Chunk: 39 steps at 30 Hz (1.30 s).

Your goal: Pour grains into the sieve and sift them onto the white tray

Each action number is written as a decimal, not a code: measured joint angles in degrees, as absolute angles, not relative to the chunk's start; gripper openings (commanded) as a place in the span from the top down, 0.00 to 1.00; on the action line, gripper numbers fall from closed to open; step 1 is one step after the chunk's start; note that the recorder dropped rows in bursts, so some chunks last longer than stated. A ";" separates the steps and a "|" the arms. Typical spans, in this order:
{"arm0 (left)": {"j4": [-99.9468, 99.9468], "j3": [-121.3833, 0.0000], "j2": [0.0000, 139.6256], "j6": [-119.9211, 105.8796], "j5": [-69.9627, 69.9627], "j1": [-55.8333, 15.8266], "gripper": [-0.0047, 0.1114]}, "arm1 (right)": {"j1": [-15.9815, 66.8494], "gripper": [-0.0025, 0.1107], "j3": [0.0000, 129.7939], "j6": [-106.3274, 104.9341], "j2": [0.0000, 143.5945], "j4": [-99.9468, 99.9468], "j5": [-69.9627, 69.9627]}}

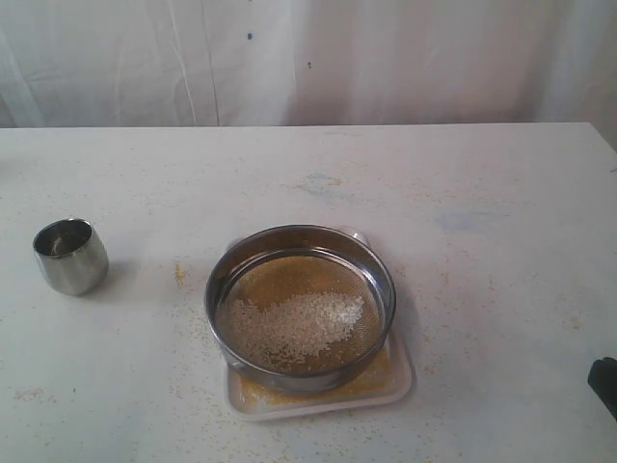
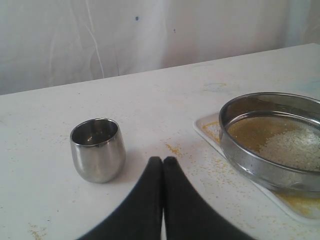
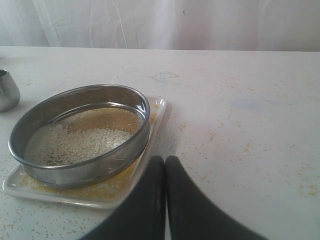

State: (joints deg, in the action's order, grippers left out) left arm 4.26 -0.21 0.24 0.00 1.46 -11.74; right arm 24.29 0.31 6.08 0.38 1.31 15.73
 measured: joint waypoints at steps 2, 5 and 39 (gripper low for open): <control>4.26 -0.21 0.24 0.00 1.46 -11.74 0.96 | 24.29 0.98 0.31 6.08 0.38 1.31 15.73; 4.26 -0.21 0.24 0.00 1.46 -11.74 0.96 | 24.29 0.98 0.31 6.08 0.38 1.31 15.73; 4.26 -0.21 0.24 0.00 1.46 3.30 0.96 | 24.29 0.98 0.31 6.08 0.38 1.31 15.73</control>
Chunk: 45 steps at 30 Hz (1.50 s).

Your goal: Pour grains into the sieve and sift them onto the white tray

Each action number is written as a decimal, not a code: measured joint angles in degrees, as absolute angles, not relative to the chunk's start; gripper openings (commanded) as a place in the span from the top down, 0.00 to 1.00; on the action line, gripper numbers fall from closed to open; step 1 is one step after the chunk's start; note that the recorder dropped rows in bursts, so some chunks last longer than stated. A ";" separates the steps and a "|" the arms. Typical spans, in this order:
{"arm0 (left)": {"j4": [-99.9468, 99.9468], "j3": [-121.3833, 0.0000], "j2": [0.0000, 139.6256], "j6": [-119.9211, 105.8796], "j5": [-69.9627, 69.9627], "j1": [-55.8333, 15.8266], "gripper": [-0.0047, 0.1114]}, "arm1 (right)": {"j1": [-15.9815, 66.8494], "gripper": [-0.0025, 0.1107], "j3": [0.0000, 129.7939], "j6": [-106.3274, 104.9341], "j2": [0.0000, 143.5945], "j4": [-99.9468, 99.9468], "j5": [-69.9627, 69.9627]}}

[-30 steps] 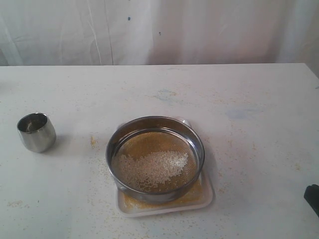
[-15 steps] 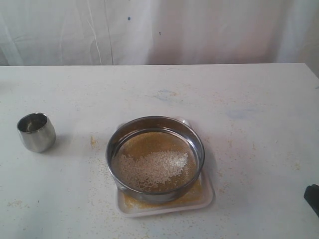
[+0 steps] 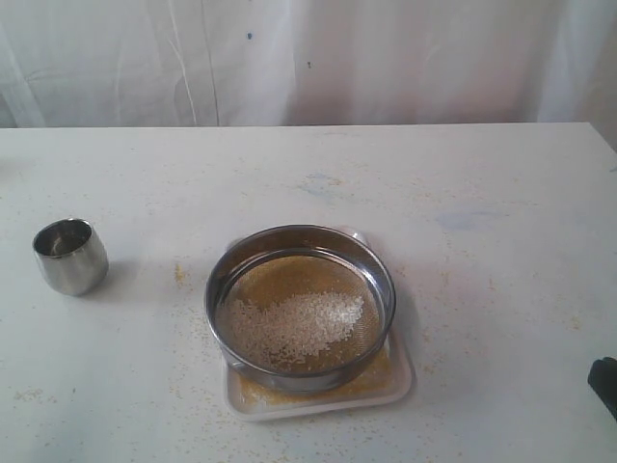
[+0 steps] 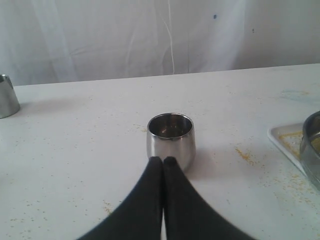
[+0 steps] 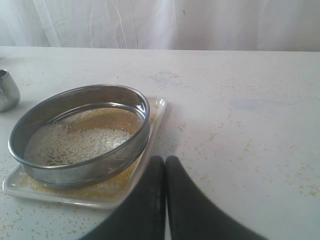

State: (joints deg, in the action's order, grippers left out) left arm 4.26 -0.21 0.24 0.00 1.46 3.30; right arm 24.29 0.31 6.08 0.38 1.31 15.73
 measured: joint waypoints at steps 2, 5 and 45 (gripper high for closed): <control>4.26 -0.21 0.24 0.00 1.46 3.30 0.96 | 24.29 0.98 0.31 6.08 0.38 1.31 15.73; 4.26 -0.21 0.24 0.00 1.46 3.04 0.96 | 24.29 0.98 0.31 6.08 0.38 1.31 15.73; 4.26 -0.21 0.24 0.00 1.46 -11.78 0.96 | 24.29 0.98 0.31 6.20 0.38 1.31 15.73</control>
